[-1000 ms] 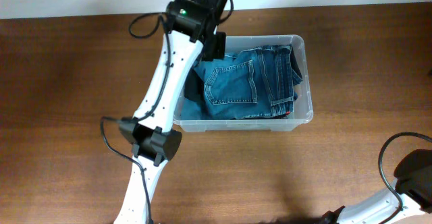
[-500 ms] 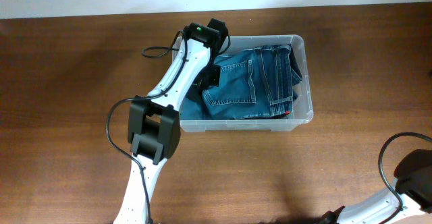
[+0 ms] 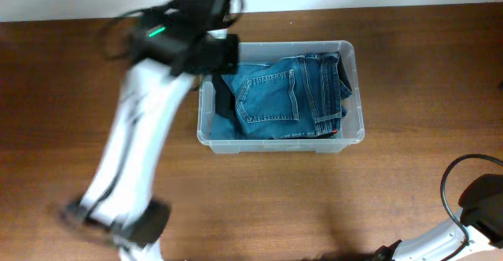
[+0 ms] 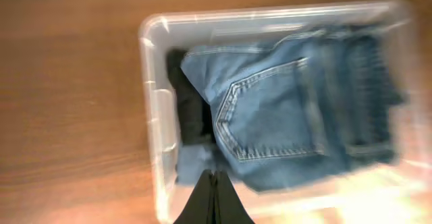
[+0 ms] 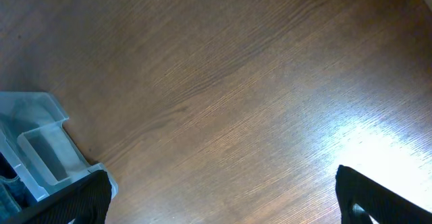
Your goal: Pack container
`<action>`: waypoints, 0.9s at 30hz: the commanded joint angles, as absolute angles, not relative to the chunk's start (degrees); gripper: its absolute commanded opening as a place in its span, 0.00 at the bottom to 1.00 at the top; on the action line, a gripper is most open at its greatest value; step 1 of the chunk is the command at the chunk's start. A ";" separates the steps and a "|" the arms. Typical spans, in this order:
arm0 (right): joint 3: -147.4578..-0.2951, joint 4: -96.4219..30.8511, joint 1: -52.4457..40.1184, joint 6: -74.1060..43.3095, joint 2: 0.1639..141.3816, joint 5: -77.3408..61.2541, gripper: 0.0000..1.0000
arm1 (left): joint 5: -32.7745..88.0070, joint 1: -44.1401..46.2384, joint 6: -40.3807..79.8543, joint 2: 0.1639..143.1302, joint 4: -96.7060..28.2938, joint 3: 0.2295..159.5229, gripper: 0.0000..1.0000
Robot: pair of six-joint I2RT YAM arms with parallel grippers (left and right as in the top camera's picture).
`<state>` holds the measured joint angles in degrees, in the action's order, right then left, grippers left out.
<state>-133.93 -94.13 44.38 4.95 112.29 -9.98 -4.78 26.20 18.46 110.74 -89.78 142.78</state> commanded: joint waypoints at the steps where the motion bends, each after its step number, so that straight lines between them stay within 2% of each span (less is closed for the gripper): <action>1: -134.02 -94.08 44.31 5.06 112.33 -9.89 0.98 | -10.02 26.61 18.79 102.19 -94.06 143.20 0.01; 4: -134.02 -94.08 44.31 5.06 112.33 -9.89 0.98 | -15.09 27.09 21.56 96.33 -96.71 142.78 0.01; 10: -134.02 -94.08 44.31 5.06 112.33 -9.89 0.98 | -15.88 27.22 22.79 82.74 -96.68 138.10 0.01; 14: -134.02 -94.08 44.31 5.06 112.33 -9.89 0.98 | -22.28 27.22 28.38 70.48 -96.68 129.62 0.01; 19: -134.02 -94.08 44.31 5.06 112.33 -9.89 0.98 | -32.49 27.22 35.86 56.62 -95.83 114.67 0.01; 22: -134.02 -94.08 44.31 5.06 112.33 -9.89 0.98 | -34.52 27.22 39.46 48.75 -93.82 103.96 0.00; 27: -134.02 -94.08 44.31 5.06 112.33 -9.89 0.98 | -34.83 27.22 41.39 35.75 -81.54 80.77 0.01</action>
<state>-133.93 -94.11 44.38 4.93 112.29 -10.00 -32.23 26.98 38.11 40.47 -86.67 92.49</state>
